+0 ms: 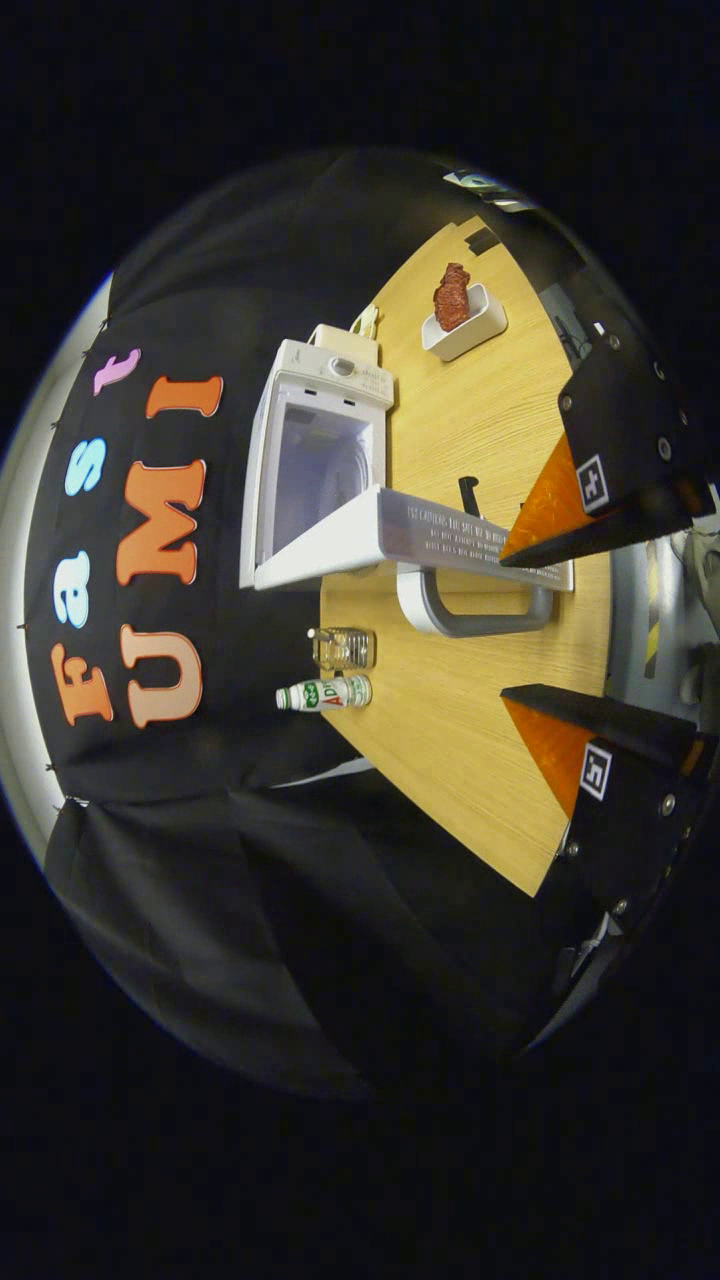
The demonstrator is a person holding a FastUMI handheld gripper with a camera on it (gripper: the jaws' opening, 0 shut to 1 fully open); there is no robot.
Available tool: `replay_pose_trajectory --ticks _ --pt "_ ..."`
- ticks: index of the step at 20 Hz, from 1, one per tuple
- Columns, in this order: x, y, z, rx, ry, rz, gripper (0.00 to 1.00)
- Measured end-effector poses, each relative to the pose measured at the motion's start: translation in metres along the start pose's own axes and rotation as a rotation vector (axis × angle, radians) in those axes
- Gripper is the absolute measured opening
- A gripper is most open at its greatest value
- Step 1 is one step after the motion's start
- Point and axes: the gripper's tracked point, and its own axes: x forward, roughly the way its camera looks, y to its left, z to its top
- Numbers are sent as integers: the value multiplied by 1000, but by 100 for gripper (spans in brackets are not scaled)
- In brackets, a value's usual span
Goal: Open the microwave, put the food inside, and close the microwave door.
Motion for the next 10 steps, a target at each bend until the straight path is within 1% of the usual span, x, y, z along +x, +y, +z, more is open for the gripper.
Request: replay_pose_trajectory --ticks 1,2,3,4,6,10 --pt "-5 -4 2 -7 -5 8 72" --pt "-11 -12 7 -20 -18 -1 83" --pt "-16 -22 14 -23 -34 -5 89" --pt "-18 -29 20 -10 -47 -5 98" --pt "-22 -52 33 12 -66 -18 98" --pt "-22 -115 56 24 -96 -60 98"
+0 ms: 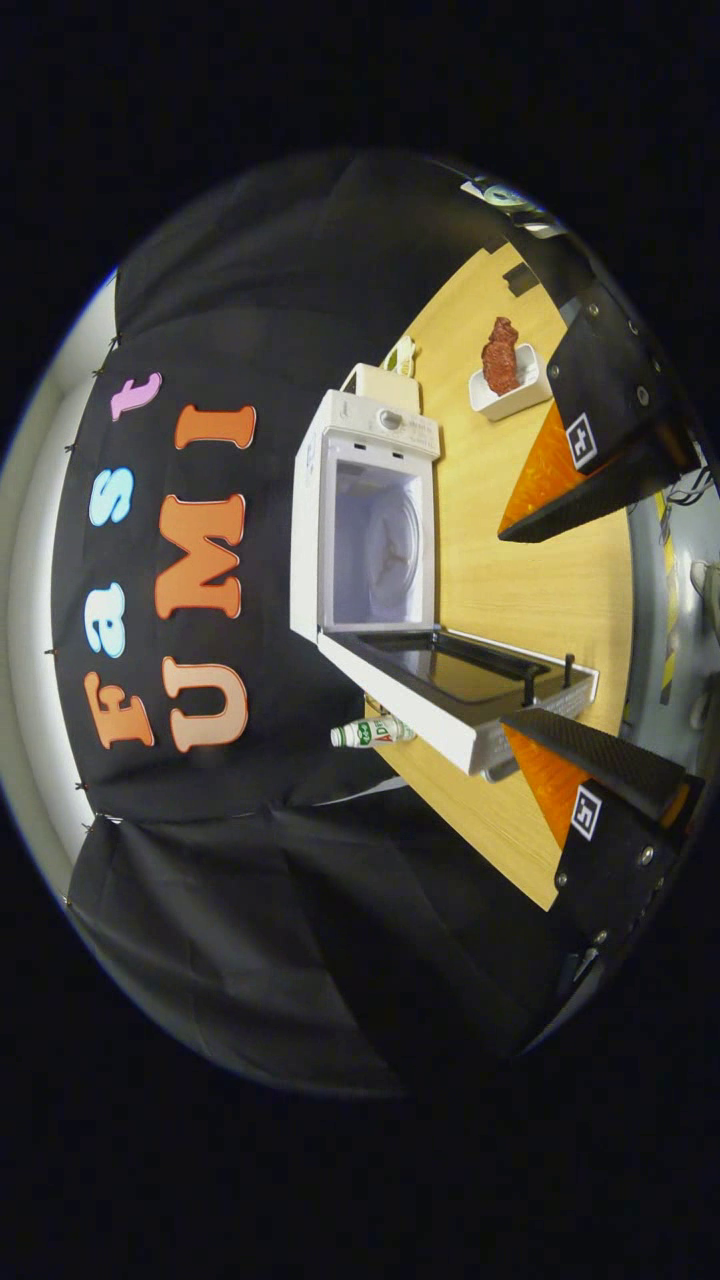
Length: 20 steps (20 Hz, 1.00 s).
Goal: Open the microwave, put the food inside, and close the microwave door.
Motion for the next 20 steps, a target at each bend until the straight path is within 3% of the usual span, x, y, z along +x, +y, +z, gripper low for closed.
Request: replay_pose_trajectory --ticks 10,17,20 --pt "40 -209 29 -66 -55 -138 99" --pt "71 -330 -10 -41 39 -181 99" --pt "89 -354 -37 -34 107 -136 99"
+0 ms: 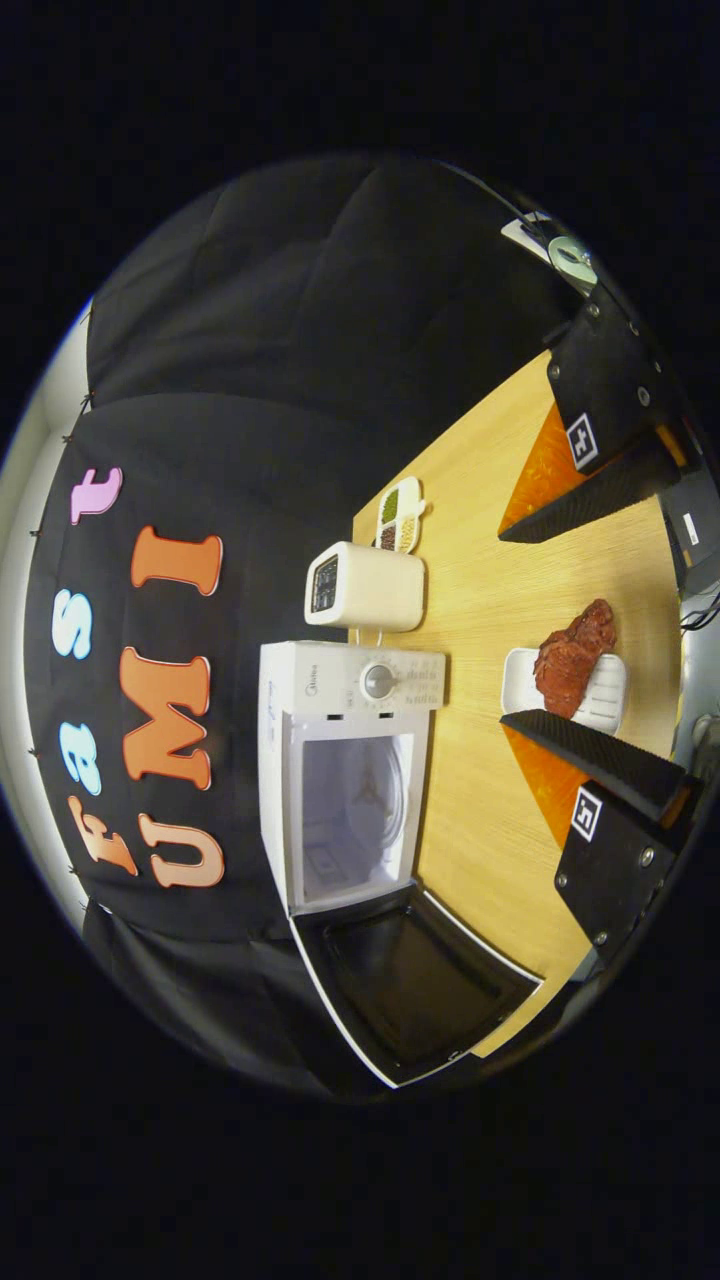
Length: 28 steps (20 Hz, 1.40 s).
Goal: Open the microwave, put the food inside, and close the microwave door.
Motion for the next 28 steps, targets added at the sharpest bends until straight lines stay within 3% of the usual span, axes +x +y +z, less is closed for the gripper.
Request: replay_pose_trajectory --ticks 7,13,17,19,20,23,26,28 --pt "45 -12 -62 265 211 182 99" --pt "63 11 -83 701 336 391 85" --pt "61 20 -93 750 372 440 69" --pt "60 20 -89 766 370 448 50" --pt "60 19 -88 774 368 448 36" --pt "56 24 -73 796 351 469 24" --pt "55 18 -57 773 316 422 10" --pt "48 20 -45 757 301 412 9"
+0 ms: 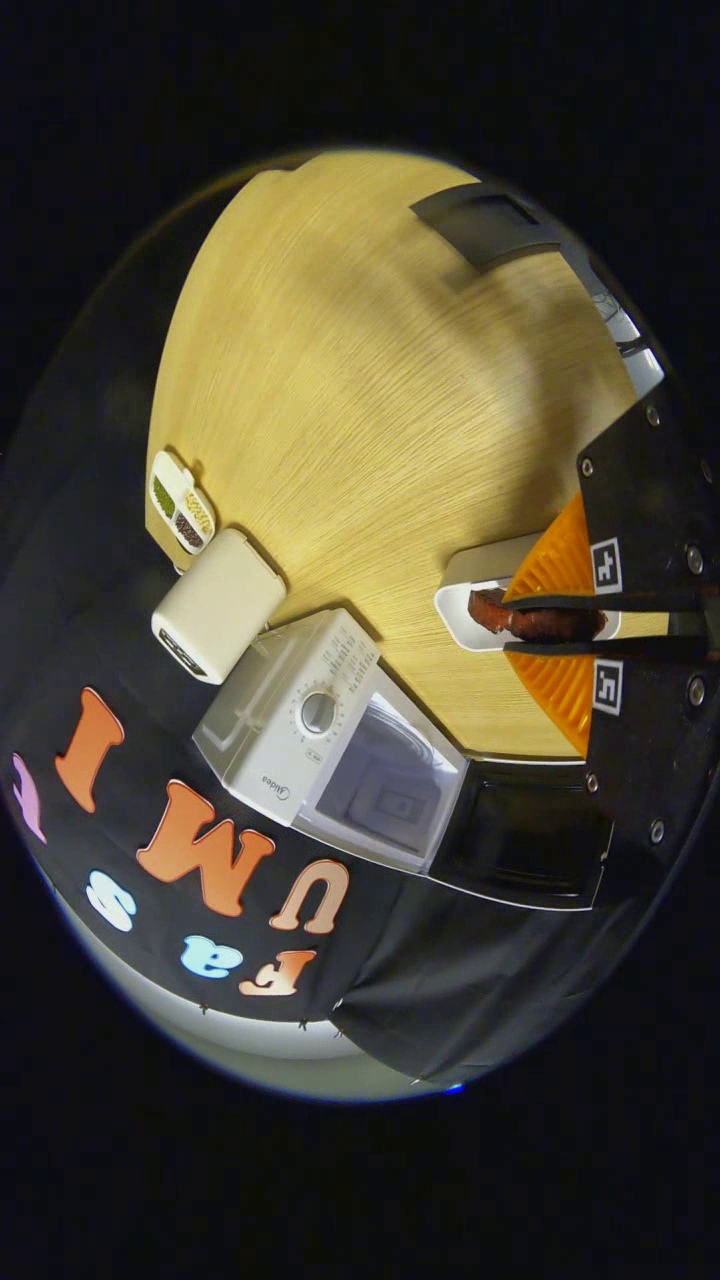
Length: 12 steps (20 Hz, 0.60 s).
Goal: Open the microwave, put the food inside, and close the microwave door.
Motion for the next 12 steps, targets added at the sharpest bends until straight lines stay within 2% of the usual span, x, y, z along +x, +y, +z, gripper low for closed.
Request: replay_pose_trajectory --ticks 3,7,12 --pt "-10 25 7 -4 -56 7 9" --pt "-9 77 3 28 -128 66 9" --pt "22 142 -15 123 -224 125 9"
